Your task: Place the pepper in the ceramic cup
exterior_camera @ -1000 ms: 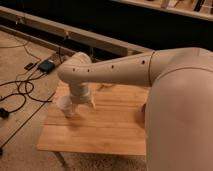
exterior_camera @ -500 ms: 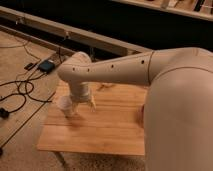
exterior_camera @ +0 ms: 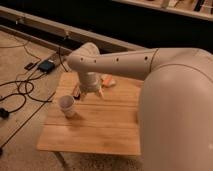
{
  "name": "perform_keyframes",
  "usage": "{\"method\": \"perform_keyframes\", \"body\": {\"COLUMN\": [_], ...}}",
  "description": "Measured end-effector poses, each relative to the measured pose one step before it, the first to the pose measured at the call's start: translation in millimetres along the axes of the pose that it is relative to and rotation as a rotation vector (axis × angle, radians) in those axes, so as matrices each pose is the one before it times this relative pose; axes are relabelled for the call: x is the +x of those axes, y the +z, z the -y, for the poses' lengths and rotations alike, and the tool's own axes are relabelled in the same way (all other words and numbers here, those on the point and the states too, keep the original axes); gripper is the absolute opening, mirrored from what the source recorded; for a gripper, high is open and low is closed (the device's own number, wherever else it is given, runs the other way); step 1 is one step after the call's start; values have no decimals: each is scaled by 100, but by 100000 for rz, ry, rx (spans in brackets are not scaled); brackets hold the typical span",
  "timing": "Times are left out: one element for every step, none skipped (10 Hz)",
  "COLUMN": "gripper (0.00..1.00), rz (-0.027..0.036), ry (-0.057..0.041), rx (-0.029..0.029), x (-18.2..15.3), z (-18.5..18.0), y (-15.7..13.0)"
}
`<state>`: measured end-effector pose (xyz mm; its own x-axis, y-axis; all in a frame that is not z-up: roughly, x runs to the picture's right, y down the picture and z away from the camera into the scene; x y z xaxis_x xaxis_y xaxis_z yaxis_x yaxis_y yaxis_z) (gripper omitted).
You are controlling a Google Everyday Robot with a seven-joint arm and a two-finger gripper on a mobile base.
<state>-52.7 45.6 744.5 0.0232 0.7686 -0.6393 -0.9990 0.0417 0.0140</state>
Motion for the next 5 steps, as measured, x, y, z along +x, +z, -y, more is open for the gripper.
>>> {"method": "perform_keyframes", "body": {"gripper": [65,65,65,65,65], "rz": [227,-62,-53,319,804], "ry": [31,303,394,161,121], "rx": [387,194,-23,-385,-622], "x": [-1012,-1691,-1127,-1101,-1728], "z": [925,1388,937,703,1006], "y": [260,648,492,351,545]}}
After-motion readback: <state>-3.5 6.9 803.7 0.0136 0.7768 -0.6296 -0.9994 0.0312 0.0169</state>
